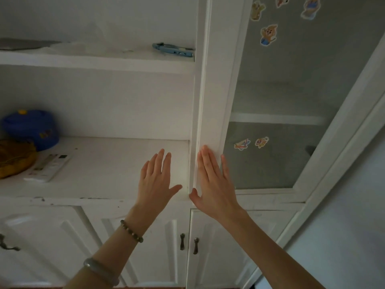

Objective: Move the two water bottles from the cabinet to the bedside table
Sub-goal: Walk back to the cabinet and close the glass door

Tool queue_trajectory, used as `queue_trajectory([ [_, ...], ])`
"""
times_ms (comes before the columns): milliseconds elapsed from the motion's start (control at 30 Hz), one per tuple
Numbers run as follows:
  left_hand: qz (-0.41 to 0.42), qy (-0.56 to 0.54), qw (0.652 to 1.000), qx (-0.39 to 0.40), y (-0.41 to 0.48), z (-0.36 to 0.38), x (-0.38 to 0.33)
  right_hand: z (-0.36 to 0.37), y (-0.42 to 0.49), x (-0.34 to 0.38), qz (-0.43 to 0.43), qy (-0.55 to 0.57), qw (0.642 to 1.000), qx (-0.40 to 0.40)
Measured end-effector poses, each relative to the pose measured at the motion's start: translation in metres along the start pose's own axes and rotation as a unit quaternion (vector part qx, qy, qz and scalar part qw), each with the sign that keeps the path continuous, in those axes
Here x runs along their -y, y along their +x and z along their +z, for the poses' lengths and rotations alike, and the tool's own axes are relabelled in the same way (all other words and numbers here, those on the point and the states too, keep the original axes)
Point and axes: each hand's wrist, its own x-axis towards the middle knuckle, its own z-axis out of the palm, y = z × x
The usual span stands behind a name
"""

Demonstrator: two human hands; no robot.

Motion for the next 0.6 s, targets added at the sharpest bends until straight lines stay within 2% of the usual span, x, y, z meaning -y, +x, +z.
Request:
queue_trajectory([
  [233, 0.012, 0.009, 1.000, -0.004, 0.017, 0.007, 0.013, 0.008, 0.022, -0.004, 0.007, 0.029, 0.999, 0.013],
  [600, 0.025, 0.005, 1.000, -0.015, 0.006, -0.002, -0.001, 0.000, 0.019, -0.007, 0.003, 0.010, 0.998, 0.056],
])
